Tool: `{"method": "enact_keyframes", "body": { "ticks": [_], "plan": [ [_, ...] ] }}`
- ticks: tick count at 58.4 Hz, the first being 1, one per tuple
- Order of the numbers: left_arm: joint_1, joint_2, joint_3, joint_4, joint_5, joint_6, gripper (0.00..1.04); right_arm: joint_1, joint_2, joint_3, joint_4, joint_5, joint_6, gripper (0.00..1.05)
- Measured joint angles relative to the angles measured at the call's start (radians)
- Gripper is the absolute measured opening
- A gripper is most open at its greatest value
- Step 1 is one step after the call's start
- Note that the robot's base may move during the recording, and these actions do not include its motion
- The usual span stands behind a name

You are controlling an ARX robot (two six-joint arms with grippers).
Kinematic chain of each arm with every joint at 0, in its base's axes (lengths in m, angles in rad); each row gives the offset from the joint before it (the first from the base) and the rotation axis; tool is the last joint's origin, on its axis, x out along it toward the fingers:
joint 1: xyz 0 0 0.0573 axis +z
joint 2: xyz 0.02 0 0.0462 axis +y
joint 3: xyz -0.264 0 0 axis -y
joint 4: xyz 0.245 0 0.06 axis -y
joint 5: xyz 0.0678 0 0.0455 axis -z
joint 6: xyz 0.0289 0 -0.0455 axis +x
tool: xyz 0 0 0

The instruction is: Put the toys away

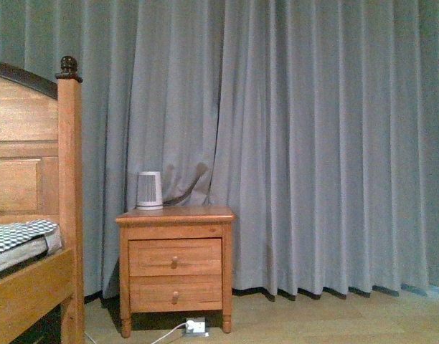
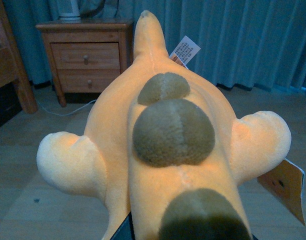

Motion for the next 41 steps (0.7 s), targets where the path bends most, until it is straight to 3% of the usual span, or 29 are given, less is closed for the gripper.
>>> {"method": "enact_keyframes", "body": {
  "ticks": [41],
  "plan": [
    [0.0,0.0,0.0,0.0,0.0,0.0,0.98,0.0,0.0,0.0,0.0,0.002,0.0,0.08]
  ]
}}
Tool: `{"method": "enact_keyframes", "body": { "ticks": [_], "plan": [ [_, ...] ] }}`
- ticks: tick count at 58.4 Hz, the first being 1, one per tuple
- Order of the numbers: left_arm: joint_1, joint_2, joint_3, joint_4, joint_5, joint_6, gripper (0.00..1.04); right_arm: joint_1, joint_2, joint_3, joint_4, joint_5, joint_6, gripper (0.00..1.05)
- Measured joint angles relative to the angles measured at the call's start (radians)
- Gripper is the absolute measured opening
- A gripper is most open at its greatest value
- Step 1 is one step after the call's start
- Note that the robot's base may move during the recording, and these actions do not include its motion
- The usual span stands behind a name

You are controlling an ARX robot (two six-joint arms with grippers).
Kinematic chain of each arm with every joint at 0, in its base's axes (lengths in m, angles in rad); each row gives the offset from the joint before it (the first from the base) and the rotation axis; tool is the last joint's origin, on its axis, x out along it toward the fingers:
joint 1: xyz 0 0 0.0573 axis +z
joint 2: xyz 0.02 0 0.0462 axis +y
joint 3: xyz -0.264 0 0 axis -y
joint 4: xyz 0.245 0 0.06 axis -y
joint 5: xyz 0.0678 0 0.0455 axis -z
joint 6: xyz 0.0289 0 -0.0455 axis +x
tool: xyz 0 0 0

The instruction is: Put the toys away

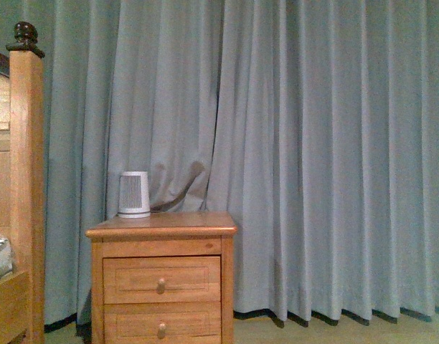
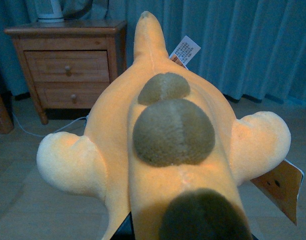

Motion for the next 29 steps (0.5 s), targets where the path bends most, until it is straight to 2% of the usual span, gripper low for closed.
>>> {"method": "enact_keyframes", "body": {
  "ticks": [29],
  "plan": [
    [0.0,0.0,0.0,0.0,0.0,0.0,0.98,0.0,0.0,0.0,0.0,0.0,0.0,0.08]
  ]
}}
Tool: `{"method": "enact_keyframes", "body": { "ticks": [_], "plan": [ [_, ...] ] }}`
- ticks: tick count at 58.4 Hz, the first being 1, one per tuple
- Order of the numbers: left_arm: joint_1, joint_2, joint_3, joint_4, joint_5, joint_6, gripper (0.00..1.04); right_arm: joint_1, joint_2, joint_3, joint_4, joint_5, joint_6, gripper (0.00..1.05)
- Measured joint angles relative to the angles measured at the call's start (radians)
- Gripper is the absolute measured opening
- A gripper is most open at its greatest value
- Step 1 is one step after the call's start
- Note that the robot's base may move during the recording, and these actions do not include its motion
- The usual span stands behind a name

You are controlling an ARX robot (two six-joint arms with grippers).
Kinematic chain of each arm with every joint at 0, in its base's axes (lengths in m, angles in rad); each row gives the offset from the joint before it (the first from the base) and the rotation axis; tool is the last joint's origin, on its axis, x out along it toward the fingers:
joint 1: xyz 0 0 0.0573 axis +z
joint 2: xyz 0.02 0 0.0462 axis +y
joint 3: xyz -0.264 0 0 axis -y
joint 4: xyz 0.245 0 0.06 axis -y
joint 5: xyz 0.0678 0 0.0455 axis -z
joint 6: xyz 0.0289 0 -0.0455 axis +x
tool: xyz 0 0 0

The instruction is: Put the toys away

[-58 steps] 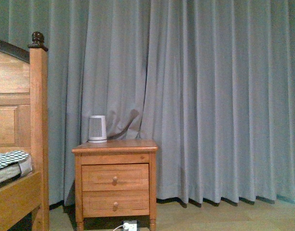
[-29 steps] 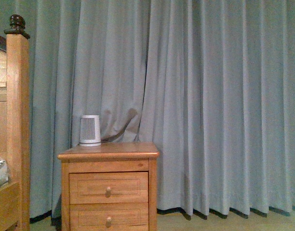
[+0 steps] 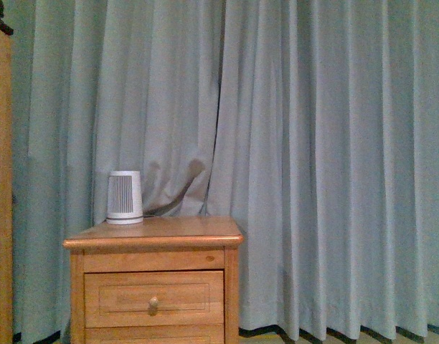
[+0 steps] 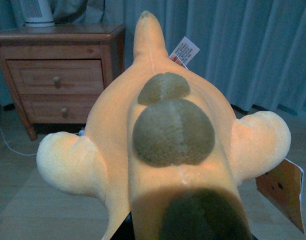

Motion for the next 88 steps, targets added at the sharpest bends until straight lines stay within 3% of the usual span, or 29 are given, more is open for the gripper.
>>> {"method": "enact_keyframes", "body": {
  "ticks": [88],
  "plan": [
    [-0.001,0.001,0.0,0.0,0.0,0.0,0.98,0.002,0.001,0.0,0.0,0.0,0.0,0.08]
  ]
}}
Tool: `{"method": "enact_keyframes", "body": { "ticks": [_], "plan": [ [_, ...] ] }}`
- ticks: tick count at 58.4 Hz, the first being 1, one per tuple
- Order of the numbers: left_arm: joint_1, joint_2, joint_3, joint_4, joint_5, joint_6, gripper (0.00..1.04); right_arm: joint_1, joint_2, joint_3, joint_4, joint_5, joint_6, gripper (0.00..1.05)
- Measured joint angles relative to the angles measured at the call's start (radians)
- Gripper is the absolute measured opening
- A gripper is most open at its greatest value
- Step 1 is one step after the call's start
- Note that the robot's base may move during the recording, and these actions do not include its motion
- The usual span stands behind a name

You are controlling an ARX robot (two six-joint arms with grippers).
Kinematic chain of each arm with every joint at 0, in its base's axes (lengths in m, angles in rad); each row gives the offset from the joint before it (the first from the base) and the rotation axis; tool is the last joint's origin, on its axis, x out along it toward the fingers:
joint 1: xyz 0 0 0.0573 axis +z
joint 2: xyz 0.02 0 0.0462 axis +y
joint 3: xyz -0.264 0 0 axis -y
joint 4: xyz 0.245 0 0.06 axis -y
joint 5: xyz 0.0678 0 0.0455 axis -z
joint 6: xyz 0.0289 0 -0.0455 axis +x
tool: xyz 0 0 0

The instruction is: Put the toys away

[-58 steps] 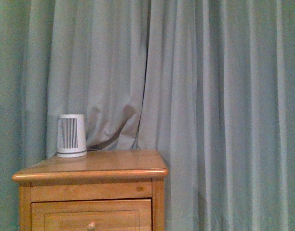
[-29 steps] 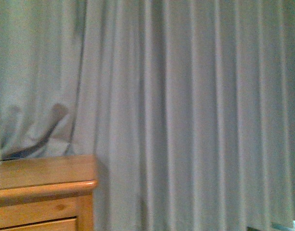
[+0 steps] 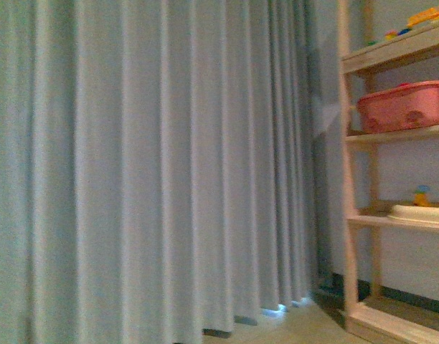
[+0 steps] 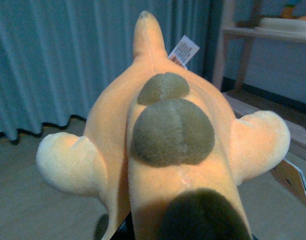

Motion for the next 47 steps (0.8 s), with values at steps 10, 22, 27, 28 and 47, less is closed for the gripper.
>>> {"method": "enact_keyframes", "body": {
  "ticks": [10,22,27,28,47],
  "plan": [
    [0.0,0.0,0.0,0.0,-0.002,0.0,0.98,0.0,0.0,0.0,0.0,0.001,0.0,0.08],
    [0.0,0.0,0.0,0.0,0.0,0.0,0.98,0.0,0.0,0.0,0.0,0.001,0.0,0.08],
    [0.0,0.0,0.0,0.0,-0.002,0.0,0.98,0.0,0.0,0.0,0.0,-0.003,0.0,0.08],
    [0.0,0.0,0.0,0.0,-0.002,0.0,0.98,0.001,0.0,0.0,0.0,0.0,0.0,0.08],
    [0.0,0.0,0.0,0.0,0.001,0.0,0.98,0.001,0.0,0.0,0.0,0.0,0.0,0.08]
  ]
}}
